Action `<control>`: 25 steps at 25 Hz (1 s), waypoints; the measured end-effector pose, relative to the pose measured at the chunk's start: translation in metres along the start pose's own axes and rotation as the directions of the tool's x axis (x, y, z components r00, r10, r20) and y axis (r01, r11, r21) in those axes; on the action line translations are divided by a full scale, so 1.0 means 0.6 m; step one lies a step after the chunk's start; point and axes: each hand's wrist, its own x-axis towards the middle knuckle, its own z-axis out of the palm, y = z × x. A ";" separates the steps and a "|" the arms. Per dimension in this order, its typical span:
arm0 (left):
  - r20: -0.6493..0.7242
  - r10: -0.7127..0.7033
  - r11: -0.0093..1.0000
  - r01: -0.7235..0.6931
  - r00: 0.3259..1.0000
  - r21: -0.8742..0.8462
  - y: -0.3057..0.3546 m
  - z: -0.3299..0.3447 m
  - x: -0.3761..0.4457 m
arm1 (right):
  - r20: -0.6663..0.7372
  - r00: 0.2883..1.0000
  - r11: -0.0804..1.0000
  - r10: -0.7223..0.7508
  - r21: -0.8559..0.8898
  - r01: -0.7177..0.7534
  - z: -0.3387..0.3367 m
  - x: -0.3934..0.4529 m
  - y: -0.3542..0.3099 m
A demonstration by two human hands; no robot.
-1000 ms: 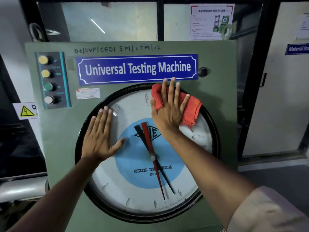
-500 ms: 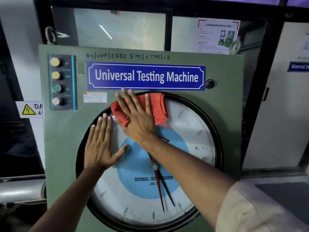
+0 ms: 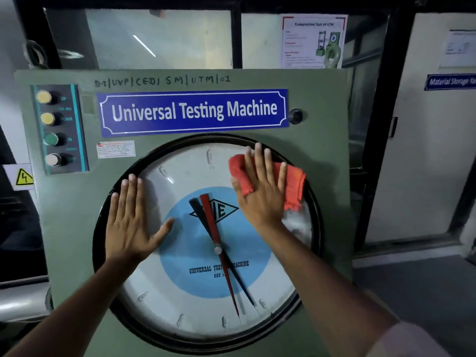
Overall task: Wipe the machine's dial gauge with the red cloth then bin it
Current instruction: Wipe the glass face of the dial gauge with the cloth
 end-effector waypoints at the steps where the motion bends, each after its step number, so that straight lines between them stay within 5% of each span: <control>1: 0.004 0.037 0.999 -0.037 0.999 0.003 0.001 -0.001 0.007 | 0.003 0.998 0.998 0.062 -0.011 -0.062 0.002 -0.035 0.026; 6: 0.045 0.171 0.985 -0.172 0.984 0.009 0.009 -0.018 0.071 | 0.071 0.940 0.943 0.334 -0.023 -0.333 0.014 -0.214 0.089; 9: 0.051 0.176 0.984 -0.176 0.983 -0.007 0.008 -0.021 0.062 | 0.097 0.937 0.942 0.334 -0.044 -0.332 0.011 -0.242 0.088; 16: 0.036 0.091 0.994 -0.089 0.995 -0.058 0.031 -0.005 0.036 | -0.004 0.984 0.983 0.179 -0.040 -0.179 -0.004 -0.032 0.050; 25: 0.021 0.065 0.995 -0.064 0.998 -0.076 0.045 -0.004 0.025 | 0.111 0.937 0.943 0.332 -0.012 -0.333 0.007 -0.306 0.036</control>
